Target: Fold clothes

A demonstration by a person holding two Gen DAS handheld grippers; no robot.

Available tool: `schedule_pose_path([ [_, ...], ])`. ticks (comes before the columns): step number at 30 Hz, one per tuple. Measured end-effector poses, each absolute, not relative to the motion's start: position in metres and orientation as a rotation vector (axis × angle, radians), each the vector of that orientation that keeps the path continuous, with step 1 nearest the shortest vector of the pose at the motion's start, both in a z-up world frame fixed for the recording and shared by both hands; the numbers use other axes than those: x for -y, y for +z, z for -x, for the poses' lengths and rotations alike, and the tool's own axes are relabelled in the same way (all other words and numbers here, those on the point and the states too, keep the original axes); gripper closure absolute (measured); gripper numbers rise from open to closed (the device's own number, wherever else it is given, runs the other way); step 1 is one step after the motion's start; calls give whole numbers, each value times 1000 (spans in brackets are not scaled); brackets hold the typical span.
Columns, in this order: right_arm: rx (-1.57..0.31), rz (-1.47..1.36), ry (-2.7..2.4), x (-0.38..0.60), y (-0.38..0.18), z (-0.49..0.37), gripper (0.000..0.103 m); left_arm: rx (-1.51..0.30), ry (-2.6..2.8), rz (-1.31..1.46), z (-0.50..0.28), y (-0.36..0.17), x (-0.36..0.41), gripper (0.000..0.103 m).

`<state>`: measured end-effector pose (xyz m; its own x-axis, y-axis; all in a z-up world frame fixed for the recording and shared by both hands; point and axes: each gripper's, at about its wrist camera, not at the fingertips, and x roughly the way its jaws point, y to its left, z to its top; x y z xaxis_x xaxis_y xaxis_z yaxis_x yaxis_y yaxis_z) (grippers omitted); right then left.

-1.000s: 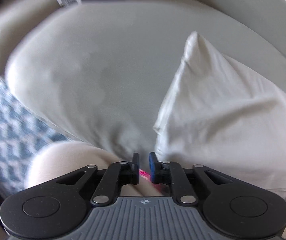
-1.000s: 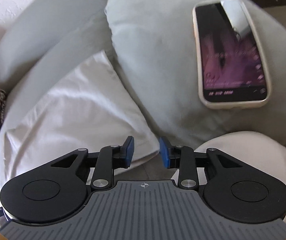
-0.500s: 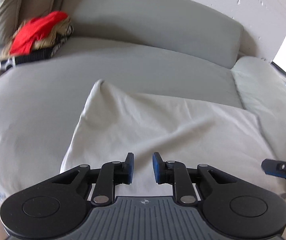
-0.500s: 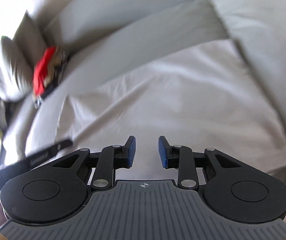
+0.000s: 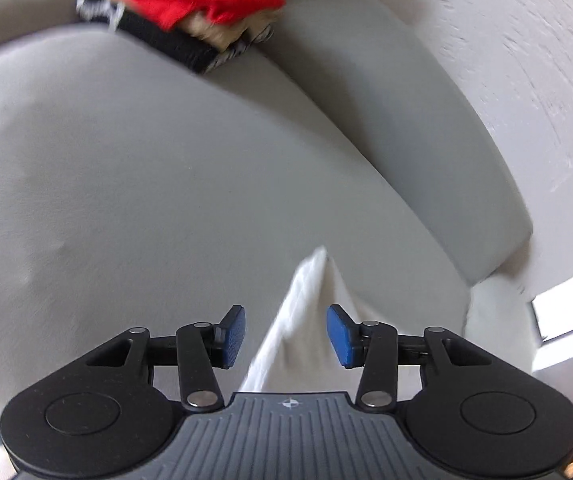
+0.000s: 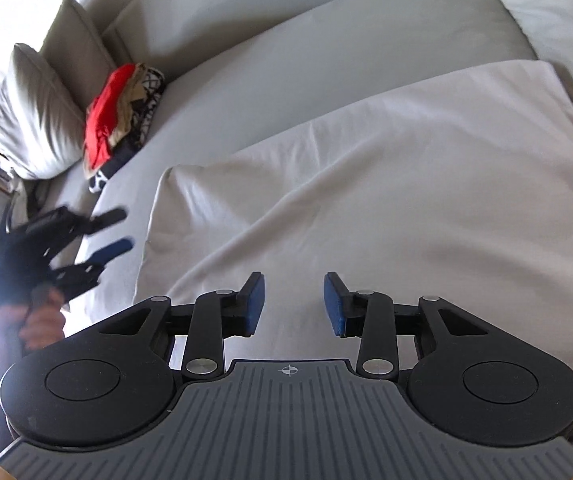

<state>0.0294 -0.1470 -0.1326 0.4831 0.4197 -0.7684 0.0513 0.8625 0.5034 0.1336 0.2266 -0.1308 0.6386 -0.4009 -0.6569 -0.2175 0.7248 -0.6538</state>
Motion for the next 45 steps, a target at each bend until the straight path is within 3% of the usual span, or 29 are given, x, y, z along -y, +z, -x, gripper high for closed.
schedule_pose_path([
  [5,-1072,-467,194,133,-135,-38,63,-974,-222,824,-180,-149,-218,61],
  [13,-1115,-433,152,118,-149,-47,61,-999,-184,613,-225,-147,-188,61],
  [18,-1114,-432,145,116,-150,-50,59,-1016,-210,560,-241,-147,-173,82],
  [22,-1112,-439,142,115,-151,-50,58,-1014,-226,553,-247,-148,-170,87],
  [25,-1110,-431,145,113,-150,-50,58,-1021,-236,560,-254,-148,-171,100],
  [29,-1113,-455,142,114,-152,-51,58,-996,-248,561,-251,-141,-170,102],
  [32,-1104,-480,133,116,-155,-50,58,-923,-203,719,-235,-141,-196,103],
  [37,-1091,-481,126,114,-156,-48,58,-855,-86,984,-227,-161,-227,103],
  [41,-1084,-475,125,112,-154,-49,55,-884,-43,984,-227,-170,-233,101],
  [43,-1076,-488,129,112,-153,-47,55,-860,-43,976,-219,-164,-238,85],
  [44,-1072,-498,131,113,-152,-46,55,-848,-46,974,-215,-161,-241,70],
  [45,-1067,-512,136,115,-151,-44,55,-850,-65,982,-211,-161,-245,66],
])
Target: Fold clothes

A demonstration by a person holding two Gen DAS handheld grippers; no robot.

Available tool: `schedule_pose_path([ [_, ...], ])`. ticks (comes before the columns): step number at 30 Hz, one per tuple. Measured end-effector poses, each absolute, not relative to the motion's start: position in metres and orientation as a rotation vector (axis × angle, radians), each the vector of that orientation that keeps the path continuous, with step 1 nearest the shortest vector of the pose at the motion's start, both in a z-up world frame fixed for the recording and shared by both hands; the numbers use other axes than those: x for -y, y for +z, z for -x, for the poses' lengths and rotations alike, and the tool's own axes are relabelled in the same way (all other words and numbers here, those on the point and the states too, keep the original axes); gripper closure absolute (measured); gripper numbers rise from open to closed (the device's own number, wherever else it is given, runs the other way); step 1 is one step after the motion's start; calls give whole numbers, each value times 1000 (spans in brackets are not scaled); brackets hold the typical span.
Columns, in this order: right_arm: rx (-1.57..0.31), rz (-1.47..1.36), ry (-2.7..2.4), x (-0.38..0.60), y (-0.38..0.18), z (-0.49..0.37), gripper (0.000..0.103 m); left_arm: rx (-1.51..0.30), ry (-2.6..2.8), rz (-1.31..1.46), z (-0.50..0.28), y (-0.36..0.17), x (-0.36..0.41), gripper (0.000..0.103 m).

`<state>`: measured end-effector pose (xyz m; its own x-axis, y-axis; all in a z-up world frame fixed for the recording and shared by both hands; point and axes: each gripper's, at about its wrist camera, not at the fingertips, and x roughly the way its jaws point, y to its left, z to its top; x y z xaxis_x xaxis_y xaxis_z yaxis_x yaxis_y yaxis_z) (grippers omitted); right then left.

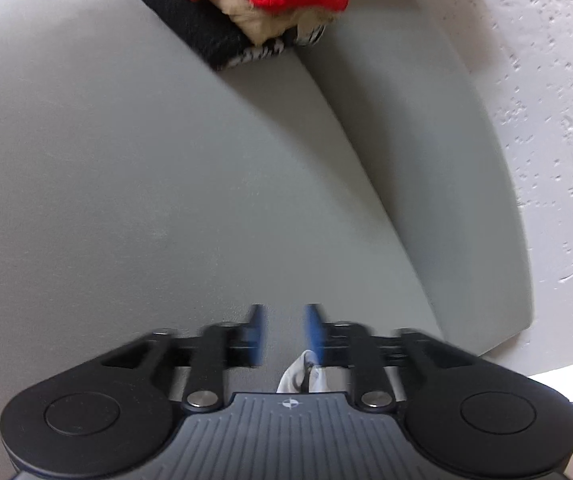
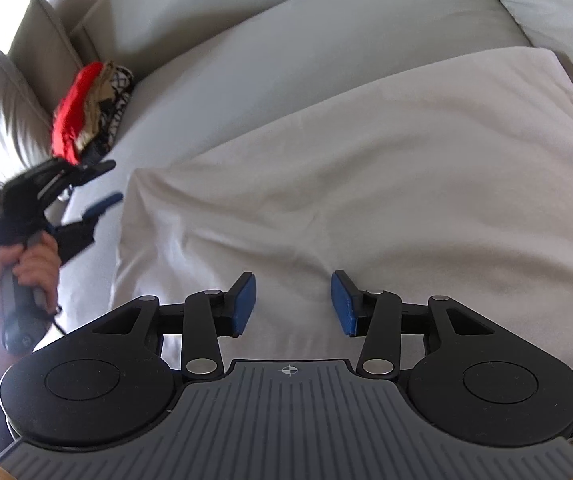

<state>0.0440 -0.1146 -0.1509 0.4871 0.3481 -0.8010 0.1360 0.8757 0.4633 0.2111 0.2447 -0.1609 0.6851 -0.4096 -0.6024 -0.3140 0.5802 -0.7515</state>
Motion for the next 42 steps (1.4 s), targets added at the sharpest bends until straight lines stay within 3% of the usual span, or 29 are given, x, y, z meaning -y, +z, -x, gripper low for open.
schedule_pose_path([
  [13,-1077,-547,141,118,-155,-44,54,-1048,-450,1052,-225,-179,-221,68],
  [18,-1074,-560,137,119,-157,-42,54,-1114,-422,1030,-241,-191,-210,63],
  [19,-1073,-562,137,119,-157,-42,54,-1129,-400,1024,-242,-193,-210,67],
  [24,-1014,-597,154,124,-152,-38,54,-1056,-409,1082,-246,-188,-214,64],
  [33,-1018,-572,160,122,-153,-40,54,-1107,-514,1228,-265,-220,-193,59],
  [42,-1011,-578,133,128,-154,-38,54,-966,-448,1300,-266,-220,-200,62],
])
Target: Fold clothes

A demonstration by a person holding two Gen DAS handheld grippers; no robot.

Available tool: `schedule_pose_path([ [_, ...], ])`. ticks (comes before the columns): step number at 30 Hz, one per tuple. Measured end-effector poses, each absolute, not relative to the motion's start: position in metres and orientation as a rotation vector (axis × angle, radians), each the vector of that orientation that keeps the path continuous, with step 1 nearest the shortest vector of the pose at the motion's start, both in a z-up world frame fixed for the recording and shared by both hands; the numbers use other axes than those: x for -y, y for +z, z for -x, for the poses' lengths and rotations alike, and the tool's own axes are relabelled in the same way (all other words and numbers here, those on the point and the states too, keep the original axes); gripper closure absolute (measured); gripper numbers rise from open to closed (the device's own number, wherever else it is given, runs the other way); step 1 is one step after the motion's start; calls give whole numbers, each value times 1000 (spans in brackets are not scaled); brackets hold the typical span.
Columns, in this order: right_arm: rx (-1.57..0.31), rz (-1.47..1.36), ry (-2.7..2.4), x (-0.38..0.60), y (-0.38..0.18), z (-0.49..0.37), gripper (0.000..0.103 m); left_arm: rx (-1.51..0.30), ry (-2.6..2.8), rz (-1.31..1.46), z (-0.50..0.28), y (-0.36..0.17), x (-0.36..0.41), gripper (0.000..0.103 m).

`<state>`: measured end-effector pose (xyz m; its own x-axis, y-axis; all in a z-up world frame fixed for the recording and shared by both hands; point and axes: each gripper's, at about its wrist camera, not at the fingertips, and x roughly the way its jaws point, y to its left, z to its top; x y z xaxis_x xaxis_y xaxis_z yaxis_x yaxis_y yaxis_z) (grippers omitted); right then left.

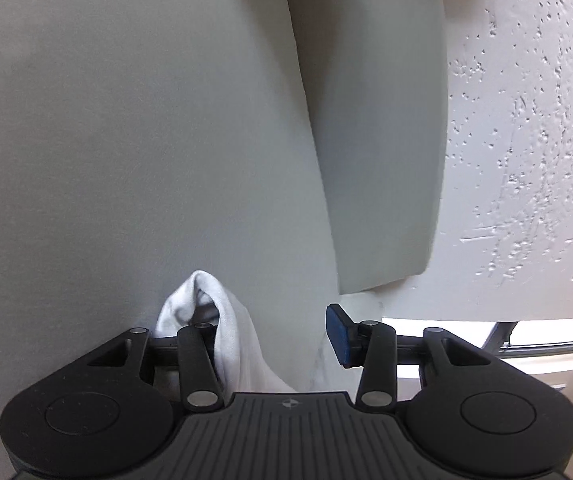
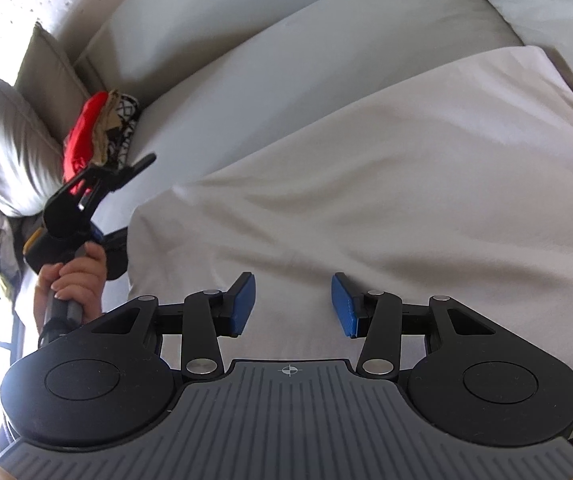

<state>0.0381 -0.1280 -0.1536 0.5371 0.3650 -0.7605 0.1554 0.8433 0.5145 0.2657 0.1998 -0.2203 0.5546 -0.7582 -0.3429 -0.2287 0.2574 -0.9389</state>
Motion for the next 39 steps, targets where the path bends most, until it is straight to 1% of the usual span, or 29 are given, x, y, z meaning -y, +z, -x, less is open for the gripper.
schedule_pose_path([
  [4,-1015,-595,125,130,-154,-40,54,-956,-414,1315,-255,-217,-220,63],
  [7,-1009,-594,125,132,-151,-39,54,-949,-403,1264,-247,-210,-231,83],
  [8,-1004,-596,126,133,-150,-38,54,-958,-388,1242,-245,-207,-232,91],
  [11,-994,-603,127,138,-146,-36,54,-982,-342,1185,-240,-199,-238,91],
  [12,-992,-607,126,139,-146,-36,54,-984,-339,1174,-239,-197,-239,86],
  [14,-994,-618,124,142,-147,-35,54,-982,-336,1152,-237,-194,-241,85],
  [16,-995,-621,124,143,-148,-34,54,-959,-326,1096,-238,-189,-238,93],
  [17,-995,-623,125,143,-148,-33,54,-947,-304,1044,-239,-184,-237,103],
  [22,-960,-615,113,150,-143,-28,54,-923,-222,739,-239,-161,-228,101],
  [25,-924,-639,95,167,-135,-20,54,-972,-201,575,-234,-151,-216,92],
  [26,-910,-650,87,174,-132,-16,54,-973,-187,561,-228,-146,-216,83],
  [27,-895,-661,78,182,-128,-13,54,-967,-168,541,-219,-139,-214,65],
  [30,-848,-685,35,208,-121,-4,54,-947,-119,423,-192,-117,-201,65],
  [36,-741,-794,-66,275,-111,16,54,-1015,-136,247,-143,-77,-159,64],
  [39,-694,-778,-137,307,-109,21,51,-1038,-145,179,-127,-85,-145,61],
])
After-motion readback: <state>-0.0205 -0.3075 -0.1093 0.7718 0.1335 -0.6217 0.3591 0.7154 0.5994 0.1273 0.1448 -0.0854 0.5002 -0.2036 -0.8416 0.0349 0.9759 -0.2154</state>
